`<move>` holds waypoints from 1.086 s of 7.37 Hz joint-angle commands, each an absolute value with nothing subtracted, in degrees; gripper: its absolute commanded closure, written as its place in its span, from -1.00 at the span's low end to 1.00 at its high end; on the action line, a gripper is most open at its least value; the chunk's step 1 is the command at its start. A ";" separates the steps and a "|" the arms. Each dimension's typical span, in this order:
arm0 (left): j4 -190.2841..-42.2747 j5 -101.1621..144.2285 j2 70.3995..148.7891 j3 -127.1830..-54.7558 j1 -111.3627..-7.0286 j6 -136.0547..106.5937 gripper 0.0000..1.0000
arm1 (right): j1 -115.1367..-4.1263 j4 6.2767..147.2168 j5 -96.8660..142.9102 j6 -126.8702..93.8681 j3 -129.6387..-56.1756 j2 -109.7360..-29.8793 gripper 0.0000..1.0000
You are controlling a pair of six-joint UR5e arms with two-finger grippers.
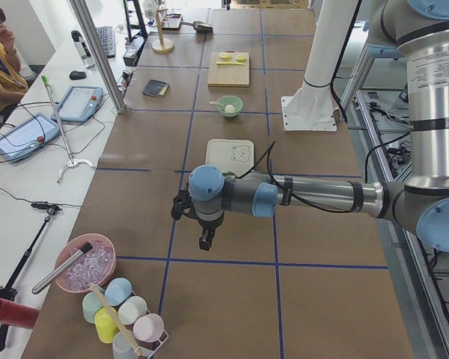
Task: Put spoon and bun in bowl
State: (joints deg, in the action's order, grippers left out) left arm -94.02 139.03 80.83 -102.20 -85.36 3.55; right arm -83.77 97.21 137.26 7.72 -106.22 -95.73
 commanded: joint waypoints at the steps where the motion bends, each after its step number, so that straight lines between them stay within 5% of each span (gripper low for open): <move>1: -94.04 138.78 80.68 -101.87 -85.43 1.67 -1.00 | -83.76 97.29 137.20 7.56 -106.96 -95.54 -1.00; 8: -94.75 138.43 80.93 -100.83 -85.69 1.23 -1.00 | -83.85 97.38 137.64 7.12 -106.17 -96.59 -1.00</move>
State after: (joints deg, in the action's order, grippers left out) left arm -94.59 138.82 79.55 -102.45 -85.75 1.22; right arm -83.82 97.49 137.50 7.14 -106.21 -96.55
